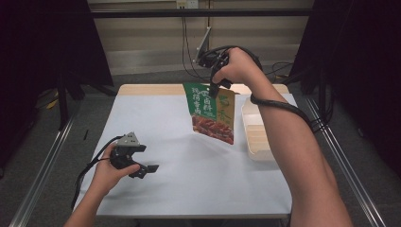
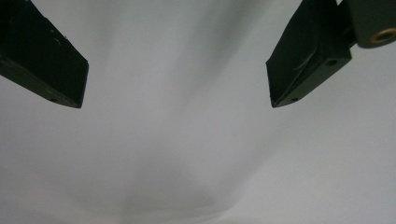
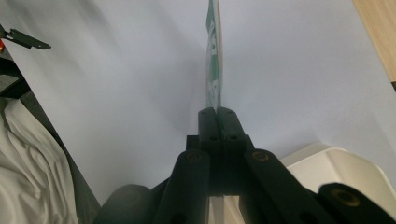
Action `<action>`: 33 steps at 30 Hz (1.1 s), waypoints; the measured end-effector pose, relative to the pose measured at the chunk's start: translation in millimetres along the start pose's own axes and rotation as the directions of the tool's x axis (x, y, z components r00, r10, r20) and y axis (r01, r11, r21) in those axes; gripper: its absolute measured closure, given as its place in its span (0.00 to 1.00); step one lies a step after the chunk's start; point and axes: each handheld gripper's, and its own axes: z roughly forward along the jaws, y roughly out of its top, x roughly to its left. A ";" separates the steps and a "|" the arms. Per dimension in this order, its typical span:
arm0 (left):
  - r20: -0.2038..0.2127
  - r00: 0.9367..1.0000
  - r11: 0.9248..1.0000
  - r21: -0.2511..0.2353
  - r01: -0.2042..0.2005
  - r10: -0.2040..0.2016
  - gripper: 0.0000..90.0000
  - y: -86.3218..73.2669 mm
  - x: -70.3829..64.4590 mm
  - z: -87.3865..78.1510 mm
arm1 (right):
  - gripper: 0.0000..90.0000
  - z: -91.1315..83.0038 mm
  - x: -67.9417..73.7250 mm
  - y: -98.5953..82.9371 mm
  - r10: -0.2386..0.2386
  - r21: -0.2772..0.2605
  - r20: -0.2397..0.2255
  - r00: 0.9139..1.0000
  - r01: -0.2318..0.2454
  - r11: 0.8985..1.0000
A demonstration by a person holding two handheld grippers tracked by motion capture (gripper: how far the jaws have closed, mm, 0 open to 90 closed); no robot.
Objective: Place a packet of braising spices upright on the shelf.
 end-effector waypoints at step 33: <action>-0.001 1.000 1.000 0.013 0.001 -0.001 0.06 0.0 1.7 1.6 | 1.00 -35.4 -32.5 -24.0 0.066 -0.018 0.019 0.998 -0.066 0.998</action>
